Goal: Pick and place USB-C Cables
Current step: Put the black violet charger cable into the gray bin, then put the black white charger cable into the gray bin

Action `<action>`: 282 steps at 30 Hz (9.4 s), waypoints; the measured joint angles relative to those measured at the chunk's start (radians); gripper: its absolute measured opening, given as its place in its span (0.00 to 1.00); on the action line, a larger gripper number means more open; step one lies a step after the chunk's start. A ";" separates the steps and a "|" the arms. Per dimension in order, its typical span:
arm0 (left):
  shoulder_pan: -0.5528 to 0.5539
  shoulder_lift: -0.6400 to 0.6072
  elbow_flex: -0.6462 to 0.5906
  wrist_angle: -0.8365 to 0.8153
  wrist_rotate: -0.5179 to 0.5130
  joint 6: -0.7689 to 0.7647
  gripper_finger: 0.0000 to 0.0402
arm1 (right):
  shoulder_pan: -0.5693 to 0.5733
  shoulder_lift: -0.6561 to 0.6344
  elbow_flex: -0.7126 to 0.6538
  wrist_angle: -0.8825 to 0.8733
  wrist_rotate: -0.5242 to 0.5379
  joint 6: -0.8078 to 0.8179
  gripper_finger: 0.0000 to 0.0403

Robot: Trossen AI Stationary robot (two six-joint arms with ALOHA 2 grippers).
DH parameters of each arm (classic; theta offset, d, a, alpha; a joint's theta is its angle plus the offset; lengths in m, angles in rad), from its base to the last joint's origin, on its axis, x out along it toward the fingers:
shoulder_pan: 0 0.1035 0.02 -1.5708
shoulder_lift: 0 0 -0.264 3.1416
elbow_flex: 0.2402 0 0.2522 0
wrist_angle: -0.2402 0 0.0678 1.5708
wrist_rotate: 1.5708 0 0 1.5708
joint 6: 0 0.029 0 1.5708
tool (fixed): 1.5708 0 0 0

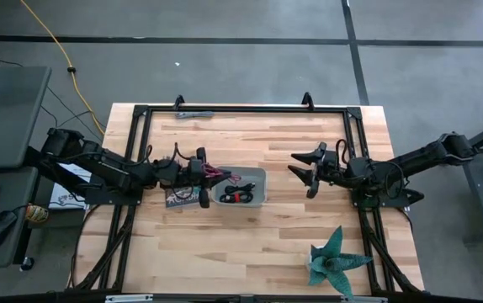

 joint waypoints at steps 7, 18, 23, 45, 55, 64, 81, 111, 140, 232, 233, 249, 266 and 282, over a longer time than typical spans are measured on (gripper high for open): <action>-0.003 0.001 0.053 -0.126 0.012 -0.038 0.00 | 0.000 0.000 0.000 0.000 0.000 0.000 0.48; -0.063 0.196 0.384 -0.760 -0.077 -0.079 0.00 | 0.000 0.000 0.002 -0.004 0.000 0.000 0.48; -0.054 0.315 0.494 -0.953 -0.085 -0.112 0.00 | 0.000 0.002 0.002 -0.015 0.000 0.001 0.48; -0.049 0.613 0.773 -1.350 -0.207 -0.138 0.00 | 0.000 0.002 0.002 -0.025 0.000 0.022 0.48; -0.037 0.616 0.772 -1.351 -0.164 -0.138 0.00 | 0.000 0.002 0.002 -0.026 0.000 0.022 0.48; -0.037 0.616 0.772 -1.351 -0.163 -0.138 0.00 | 0.000 0.002 0.002 -0.026 0.000 0.021 0.48; -0.038 0.616 0.771 -1.343 -0.167 -0.144 0.20 | 0.000 0.002 0.002 -0.026 0.000 0.021 0.48; -0.057 0.510 0.770 -1.290 -0.210 -0.114 0.51 | -0.001 0.002 0.002 -0.026 0.000 0.021 0.48; -0.012 -0.480 -0.124 -0.221 -0.021 0.027 0.50 | 0.000 0.001 0.001 -0.083 -0.005 0.071 0.48; 0.908 0.662 0.771 -1.361 0.069 0.128 0.50 | -0.011 0.002 0.001 -0.109 0.174 0.023 0.48; 0.902 0.662 0.771 -1.361 0.067 0.132 0.50 | -0.015 0.002 0.001 -0.109 0.171 0.024 0.48; 0.874 0.622 0.769 -1.390 -0.068 0.157 0.04 | -0.029 0.002 0.001 -0.109 0.157 0.037 0.48; 0.489 -0.011 0.571 -0.794 0.221 0.045 0.00 | -0.029 0.002 0.002 -0.108 0.146 0.069 0.48; -0.023 -0.162 0.003 0.034 -0.083 0.014 0.00 | -0.029 0.002 0.002 0.002 -0.038 0.023 0.48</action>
